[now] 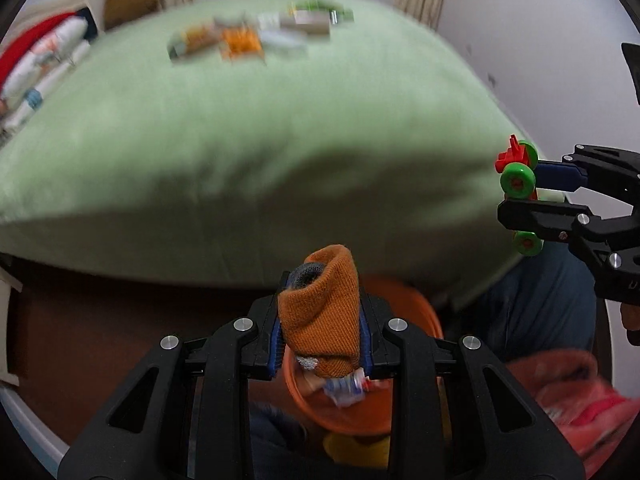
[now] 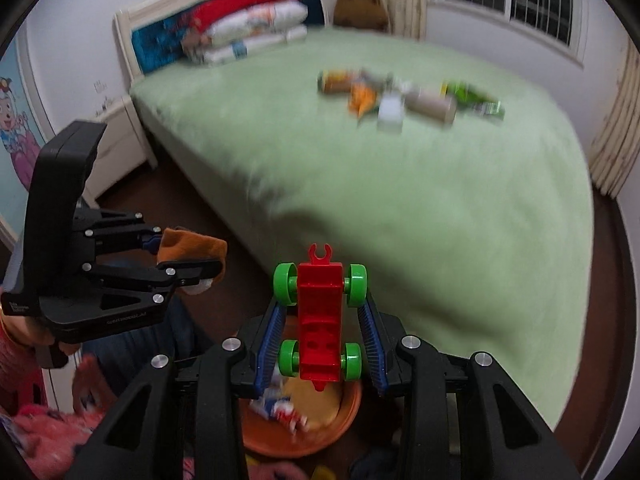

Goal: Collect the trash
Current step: 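Lower both tools over the orange bin and open both grippers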

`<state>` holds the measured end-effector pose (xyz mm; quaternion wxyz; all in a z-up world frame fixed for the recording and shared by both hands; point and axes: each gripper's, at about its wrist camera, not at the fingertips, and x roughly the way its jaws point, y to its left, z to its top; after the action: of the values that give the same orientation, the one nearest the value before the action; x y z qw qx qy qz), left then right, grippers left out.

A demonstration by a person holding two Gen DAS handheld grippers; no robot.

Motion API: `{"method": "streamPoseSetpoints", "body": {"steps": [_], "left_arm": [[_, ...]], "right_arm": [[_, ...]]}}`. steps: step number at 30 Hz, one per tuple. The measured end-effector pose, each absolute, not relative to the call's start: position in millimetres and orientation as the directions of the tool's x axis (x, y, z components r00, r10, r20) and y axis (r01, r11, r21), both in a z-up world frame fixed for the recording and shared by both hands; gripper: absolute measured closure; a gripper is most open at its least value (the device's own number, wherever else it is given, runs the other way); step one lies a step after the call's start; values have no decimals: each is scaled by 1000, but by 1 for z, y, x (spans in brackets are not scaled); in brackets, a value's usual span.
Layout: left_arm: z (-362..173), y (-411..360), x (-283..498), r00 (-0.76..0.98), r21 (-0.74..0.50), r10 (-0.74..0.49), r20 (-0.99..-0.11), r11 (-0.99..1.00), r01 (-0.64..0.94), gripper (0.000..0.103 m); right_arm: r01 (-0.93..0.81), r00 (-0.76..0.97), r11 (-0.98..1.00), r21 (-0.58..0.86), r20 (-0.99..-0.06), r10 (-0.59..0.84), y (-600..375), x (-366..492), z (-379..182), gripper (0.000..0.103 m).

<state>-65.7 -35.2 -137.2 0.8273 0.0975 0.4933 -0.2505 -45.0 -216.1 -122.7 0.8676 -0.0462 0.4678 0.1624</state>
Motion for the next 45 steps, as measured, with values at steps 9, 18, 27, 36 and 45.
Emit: {"method": "streamPoseSetpoints", "body": {"steps": [9, 18, 27, 36, 45], "left_arm": [[-247, -41, -67, 126, -148, -228, -966, 877, 458, 76], [-296, -44, -67, 0, -149, -164, -986, 897, 417, 46], [-287, -37, -61, 63, -77, -111, -992, 912, 402, 25], [-285, -34, -61, 89, -44, -86, -992, 920, 390, 24], [-270, -26, -56, 114, -47, -97, -989, 924, 381, 24]], "right_arm": [[-306, 277, 947, 96, -943, 185, -207, -44, -228, 66], [-287, 198, 956, 63, -972, 123, -201, -37, -270, 42], [-262, 248, 964, 52, -961, 120, -209, -38, -259, 20], [-247, 249, 967, 63, -960, 126, -215, -38, -262, 19], [-249, 269, 966, 65, -954, 133, -213, -39, -251, 18]]}}
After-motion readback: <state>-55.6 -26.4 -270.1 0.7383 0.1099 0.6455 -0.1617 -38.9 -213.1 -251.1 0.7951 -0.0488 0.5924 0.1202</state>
